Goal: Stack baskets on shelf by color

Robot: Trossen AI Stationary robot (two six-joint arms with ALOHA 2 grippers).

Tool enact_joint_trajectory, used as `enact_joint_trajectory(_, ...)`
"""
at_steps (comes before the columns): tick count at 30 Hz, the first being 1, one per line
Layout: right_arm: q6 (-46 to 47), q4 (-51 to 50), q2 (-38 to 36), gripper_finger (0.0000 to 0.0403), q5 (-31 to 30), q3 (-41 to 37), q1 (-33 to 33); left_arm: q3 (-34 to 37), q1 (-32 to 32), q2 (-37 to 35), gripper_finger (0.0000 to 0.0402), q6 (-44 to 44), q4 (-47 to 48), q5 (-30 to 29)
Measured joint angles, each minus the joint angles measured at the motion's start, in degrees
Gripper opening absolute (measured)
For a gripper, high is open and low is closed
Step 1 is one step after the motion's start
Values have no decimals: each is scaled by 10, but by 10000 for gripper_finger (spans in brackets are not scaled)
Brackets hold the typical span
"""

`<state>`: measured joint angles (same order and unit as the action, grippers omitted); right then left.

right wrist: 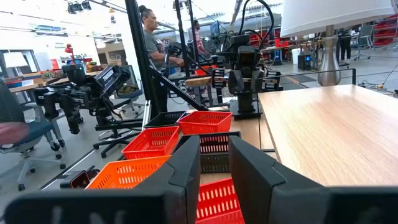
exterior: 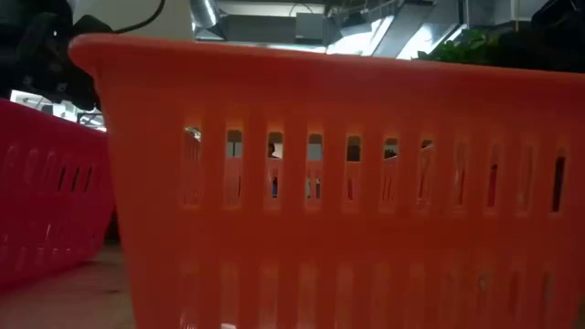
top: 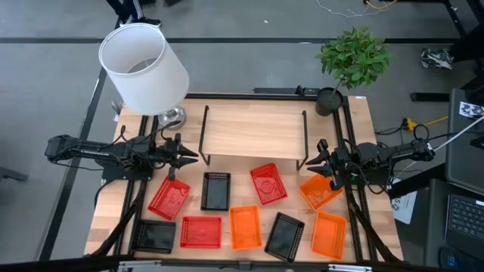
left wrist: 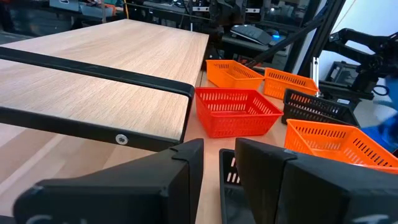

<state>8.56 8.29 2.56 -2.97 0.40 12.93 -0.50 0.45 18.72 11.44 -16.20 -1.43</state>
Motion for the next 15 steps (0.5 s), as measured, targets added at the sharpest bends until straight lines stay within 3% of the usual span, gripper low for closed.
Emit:
enact_joint_trajectory(11, 0, 2, 0, 86, 0, 0, 0, 0, 0, 0, 85, -4, -3, -6)
enact_joint_trajectory(15, 23, 6, 0, 86, 0, 0, 0, 0, 0, 0, 85, 47, -37, -10)
